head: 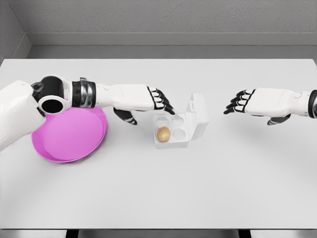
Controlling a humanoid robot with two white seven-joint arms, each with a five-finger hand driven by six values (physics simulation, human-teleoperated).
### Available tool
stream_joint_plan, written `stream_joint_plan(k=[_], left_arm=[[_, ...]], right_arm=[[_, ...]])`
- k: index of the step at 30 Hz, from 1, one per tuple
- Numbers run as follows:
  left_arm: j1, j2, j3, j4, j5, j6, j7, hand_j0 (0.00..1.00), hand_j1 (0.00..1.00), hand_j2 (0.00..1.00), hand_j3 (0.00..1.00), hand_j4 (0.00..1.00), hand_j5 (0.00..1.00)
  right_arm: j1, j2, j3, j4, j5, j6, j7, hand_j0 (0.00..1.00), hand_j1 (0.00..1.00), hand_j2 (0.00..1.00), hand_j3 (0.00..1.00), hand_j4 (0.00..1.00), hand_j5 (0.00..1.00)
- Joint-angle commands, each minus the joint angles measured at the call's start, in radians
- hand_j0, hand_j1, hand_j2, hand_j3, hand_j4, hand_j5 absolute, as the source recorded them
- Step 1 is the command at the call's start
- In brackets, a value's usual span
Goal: Pack egg into the box and close the box lid
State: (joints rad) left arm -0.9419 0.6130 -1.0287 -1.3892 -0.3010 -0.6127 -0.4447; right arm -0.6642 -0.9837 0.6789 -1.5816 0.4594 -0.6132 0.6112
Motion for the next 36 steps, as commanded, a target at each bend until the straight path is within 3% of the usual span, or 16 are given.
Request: stream_joint_plan(k=[1,3,5,7,10,15,24,27,33,34,36], left_arm=[[0.0,0.117,0.039,-0.002,0.102,0.002,0.003,1.0,1.0,1.0,1.0,1.0,1.0],[-0.005,0.214,0.049,0.002,0.129,0.002,0.003,1.0,1.0,1.0,1.0,1.0,1.0],[-0.005,0.255,0.053,0.013,0.132,0.002,0.003,1.0,1.0,1.0,1.0,1.0,1.0],[-0.003,0.261,0.053,0.045,0.134,0.002,0.003,1.0,1.0,1.0,1.0,1.0,1.0],[-0.003,0.252,0.118,0.163,0.135,0.002,0.003,1.0,1.0,1.0,1.0,1.0,1.0],[0.006,0.249,0.131,0.213,0.16,0.002,0.003,1.0,1.0,1.0,1.0,1.0,1.0],[0.009,0.249,0.131,0.214,0.164,0.002,0.003,1.0,1.0,1.0,1.0,1.0,1.0],[0.009,0.249,0.131,0.214,0.164,0.002,0.003,1.0,1.0,1.0,1.0,1.0,1.0],[0.009,0.251,0.131,0.214,0.164,0.002,0.003,1.0,1.0,1.0,1.0,1.0,1.0],[0.009,0.251,0.131,0.214,0.164,0.002,0.003,1.0,1.0,1.0,1.0,1.0,1.0],[0.009,0.251,0.131,0.214,0.164,0.002,0.003,1.0,1.0,1.0,1.0,1.0,1.0]], right_arm=[[0.0,-0.001,-0.001,-0.001,-0.004,0.002,0.0,1.0,1.0,1.0,1.0,1.0,1.0],[0.0,0.008,-0.001,-0.008,-0.004,0.002,0.0,1.0,1.0,1.0,1.0,1.0,1.0],[0.0,0.008,-0.001,-0.024,-0.001,0.002,0.0,1.0,1.0,1.0,1.0,1.0,1.0],[0.002,0.02,0.002,-0.037,-0.001,0.002,0.0,1.0,1.0,1.0,1.0,1.0,1.0],[0.0,0.057,0.004,-0.058,-0.001,0.002,0.0,1.0,1.0,1.0,1.0,1.0,1.0],[-0.002,0.072,0.004,-0.113,0.001,0.002,0.0,1.0,1.0,1.0,1.0,1.0,1.0],[-0.012,0.118,0.011,-0.176,-0.001,0.002,0.0,1.0,1.0,1.0,1.0,1.0,1.0],[-0.043,0.188,0.048,-0.176,-0.001,0.002,0.0,1.0,1.0,1.0,1.0,1.0,1.0],[-0.087,0.243,0.139,-0.166,-0.001,0.002,0.0,1.0,1.0,1.0,1.0,1.0,1.0],[-0.1,0.241,0.127,-0.156,-0.001,0.002,0.0,1.0,1.0,1.0,1.0,1.0,1.0],[-0.094,0.232,-0.025,-0.101,-0.008,0.002,0.0,1.0,1.0,1.0,1.0,1.0,1.0]])
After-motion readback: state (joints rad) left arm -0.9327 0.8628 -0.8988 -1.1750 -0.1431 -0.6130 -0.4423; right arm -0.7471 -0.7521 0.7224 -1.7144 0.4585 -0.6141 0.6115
